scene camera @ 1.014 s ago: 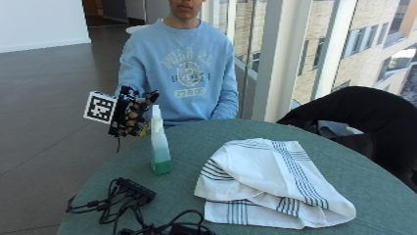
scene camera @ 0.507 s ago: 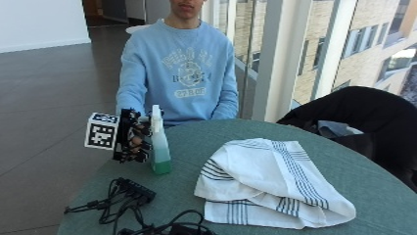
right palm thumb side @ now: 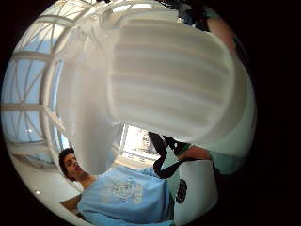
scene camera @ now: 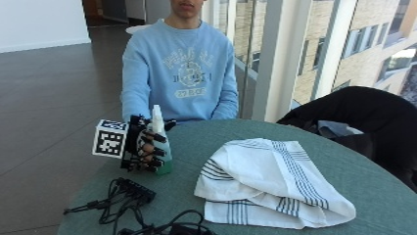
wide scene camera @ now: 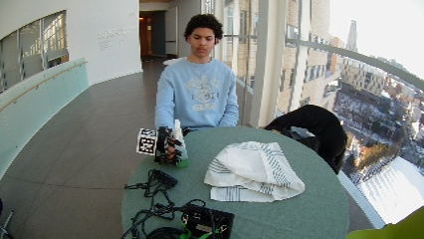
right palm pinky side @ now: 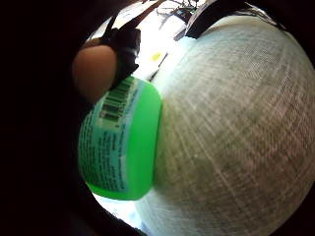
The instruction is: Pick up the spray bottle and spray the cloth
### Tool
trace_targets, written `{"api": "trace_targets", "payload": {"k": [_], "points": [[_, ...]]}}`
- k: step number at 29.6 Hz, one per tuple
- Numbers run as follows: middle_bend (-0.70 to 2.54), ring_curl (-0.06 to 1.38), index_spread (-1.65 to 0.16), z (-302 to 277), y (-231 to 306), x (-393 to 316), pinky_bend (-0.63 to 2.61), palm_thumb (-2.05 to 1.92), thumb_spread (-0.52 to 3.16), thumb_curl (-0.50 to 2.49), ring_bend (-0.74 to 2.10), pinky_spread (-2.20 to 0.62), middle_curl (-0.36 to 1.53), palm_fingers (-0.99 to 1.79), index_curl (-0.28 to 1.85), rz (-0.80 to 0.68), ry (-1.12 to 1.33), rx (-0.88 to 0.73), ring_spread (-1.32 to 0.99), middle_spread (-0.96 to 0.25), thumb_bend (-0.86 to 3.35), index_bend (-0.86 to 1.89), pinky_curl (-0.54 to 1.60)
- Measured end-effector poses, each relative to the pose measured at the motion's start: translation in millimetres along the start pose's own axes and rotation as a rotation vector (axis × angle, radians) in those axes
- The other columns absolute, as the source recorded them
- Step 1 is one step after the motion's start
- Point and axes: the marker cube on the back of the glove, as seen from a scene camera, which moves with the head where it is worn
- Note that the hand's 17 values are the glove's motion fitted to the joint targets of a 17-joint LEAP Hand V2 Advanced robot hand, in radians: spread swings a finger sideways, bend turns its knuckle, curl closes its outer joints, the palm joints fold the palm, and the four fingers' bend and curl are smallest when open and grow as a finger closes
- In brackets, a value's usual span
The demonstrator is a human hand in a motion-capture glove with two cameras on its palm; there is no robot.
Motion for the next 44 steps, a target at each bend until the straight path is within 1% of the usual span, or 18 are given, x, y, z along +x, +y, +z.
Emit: {"api": "trace_targets", "payload": {"k": [6, 8, 13, 17, 19, 22, 25, 29, 30, 34, 38, 41, 44], "points": [[0.18, 0.32, -0.37, 3, -4, 3, 0.18, 0.74, 0.93, 0.35, 0.29, 0.24, 0.37, 0.84, 0.33, -0.018, 0.002, 0.089, -0.02, -0.09, 0.03, 0.19, 0.33], [0.19, 0.33, -0.35, 3, -4, 4, 0.17, 0.82, 0.92, 0.38, 0.32, 0.24, 0.38, 0.93, 0.34, -0.035, 0.005, 0.117, -0.04, -0.09, 0.07, 0.20, 0.33], [0.19, 0.37, -0.33, 4, -8, 3, 0.15, 0.91, 0.87, 0.43, 0.43, 0.24, 0.39, 1.02, 0.35, -0.068, 0.016, 0.156, -0.06, -0.09, 0.08, 0.14, 0.31], [0.20, 0.39, -0.32, 5, -9, -4, 0.16, 0.94, 0.82, 0.46, 0.47, 0.24, 0.40, 1.05, 0.36, -0.071, 0.035, 0.101, -0.07, -0.09, 0.06, 0.14, 0.31], [0.21, 0.41, -0.30, 6, -10, -11, 0.17, 0.95, 0.77, 0.48, 0.50, 0.22, 0.41, 1.12, 0.37, -0.088, 0.046, 0.060, -0.07, -0.09, 0.04, 0.15, 0.31], [0.22, 0.41, -0.29, 9, -12, -23, 0.19, 0.97, 0.72, 0.50, 0.51, 0.20, 0.42, 1.13, 0.38, -0.128, 0.063, 0.008, -0.08, -0.10, 0.02, 0.15, 0.32], [0.22, 0.42, -0.28, 11, -19, -36, 0.21, 0.97, 0.68, 0.52, 0.52, 0.18, 0.43, 1.15, 0.38, -0.132, 0.096, -0.030, -0.08, -0.10, 0.00, 0.15, 0.33], [0.23, 0.42, -0.27, 13, -33, -47, 0.23, 0.97, 0.64, 0.55, 0.54, 0.15, 0.44, 1.19, 0.38, -0.228, 0.133, -0.038, -0.08, -0.09, -0.02, 0.15, 0.34], [0.23, 0.42, -0.27, 13, -35, -50, 0.24, 0.97, 0.63, 0.55, 0.54, 0.15, 0.44, 1.19, 0.39, -0.227, 0.140, -0.047, -0.08, -0.09, -0.02, 0.15, 0.34], [0.25, 0.43, -0.26, 15, -40, -65, 0.25, 0.95, 0.61, 0.57, 0.56, 0.12, 0.45, 1.21, 0.39, -0.121, 0.183, -0.115, -0.07, -0.08, -0.03, 0.14, 0.35], [0.26, 0.43, -0.25, 22, -49, -76, 0.26, 0.94, 0.59, 0.59, 0.58, 0.10, 0.46, 1.22, 0.39, -0.104, 0.248, -0.178, -0.06, -0.08, -0.03, 0.15, 0.36], [0.26, 0.43, -0.25, 34, -55, -82, 0.27, 0.93, 0.58, 0.60, 0.59, 0.10, 0.46, 1.23, 0.40, -0.072, 0.270, -0.215, -0.06, -0.07, -0.03, 0.15, 0.36], [0.27, 0.43, -0.24, 51, -61, -85, 0.27, 0.93, 0.57, 0.62, 0.60, 0.09, 0.46, 1.23, 0.40, -0.007, 0.265, -0.281, -0.05, -0.07, -0.03, 0.15, 0.36]]}}
